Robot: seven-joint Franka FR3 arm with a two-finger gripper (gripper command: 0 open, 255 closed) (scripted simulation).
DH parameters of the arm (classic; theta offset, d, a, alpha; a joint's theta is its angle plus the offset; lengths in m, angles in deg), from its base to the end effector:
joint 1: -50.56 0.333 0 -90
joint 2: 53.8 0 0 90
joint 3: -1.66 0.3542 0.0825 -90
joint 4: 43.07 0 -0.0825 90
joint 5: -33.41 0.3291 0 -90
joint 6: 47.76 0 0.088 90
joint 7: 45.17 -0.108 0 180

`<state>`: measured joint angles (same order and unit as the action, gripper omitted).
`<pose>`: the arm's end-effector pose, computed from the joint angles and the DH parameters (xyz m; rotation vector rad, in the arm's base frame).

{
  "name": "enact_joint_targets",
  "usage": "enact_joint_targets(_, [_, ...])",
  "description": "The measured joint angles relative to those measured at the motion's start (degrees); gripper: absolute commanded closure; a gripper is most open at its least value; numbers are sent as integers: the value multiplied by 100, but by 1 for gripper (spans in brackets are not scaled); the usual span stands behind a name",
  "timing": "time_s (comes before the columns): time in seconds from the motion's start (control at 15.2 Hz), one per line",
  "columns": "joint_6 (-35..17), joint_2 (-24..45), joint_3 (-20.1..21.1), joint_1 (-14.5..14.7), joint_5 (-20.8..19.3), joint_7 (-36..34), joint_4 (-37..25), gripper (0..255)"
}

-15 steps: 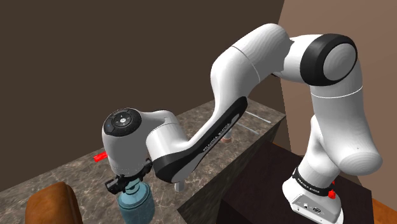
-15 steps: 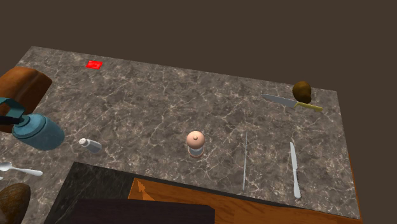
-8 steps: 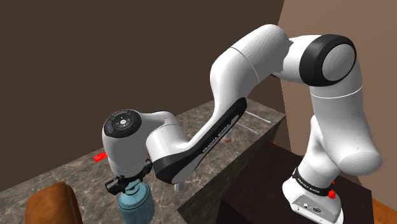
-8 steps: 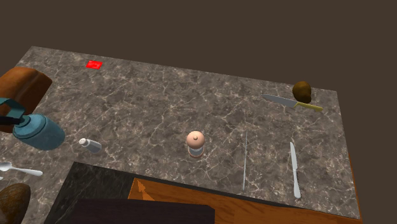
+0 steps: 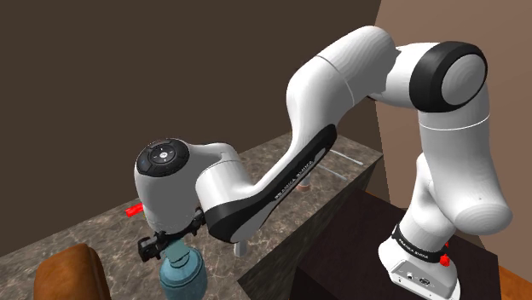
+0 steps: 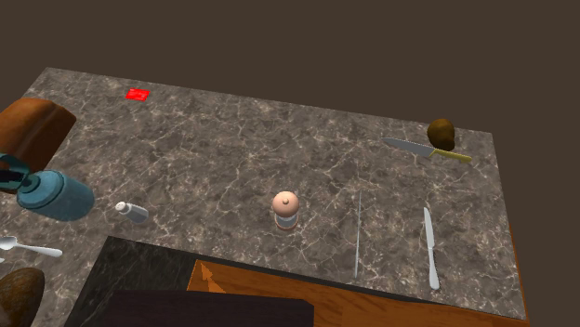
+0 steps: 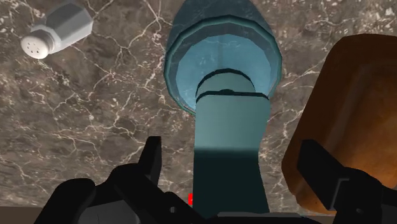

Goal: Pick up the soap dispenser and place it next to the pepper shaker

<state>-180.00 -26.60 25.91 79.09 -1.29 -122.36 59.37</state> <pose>0.4217 0.4752 0.3829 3.0841 -0.1362 0.4646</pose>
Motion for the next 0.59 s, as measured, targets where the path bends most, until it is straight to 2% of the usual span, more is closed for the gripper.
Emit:
enact_joint_targets(0.2, [212,-274,114,-27,176,85,36,0])
enact_joint_targets(0.59, [264,-322,135,-36,216,113,31,0])
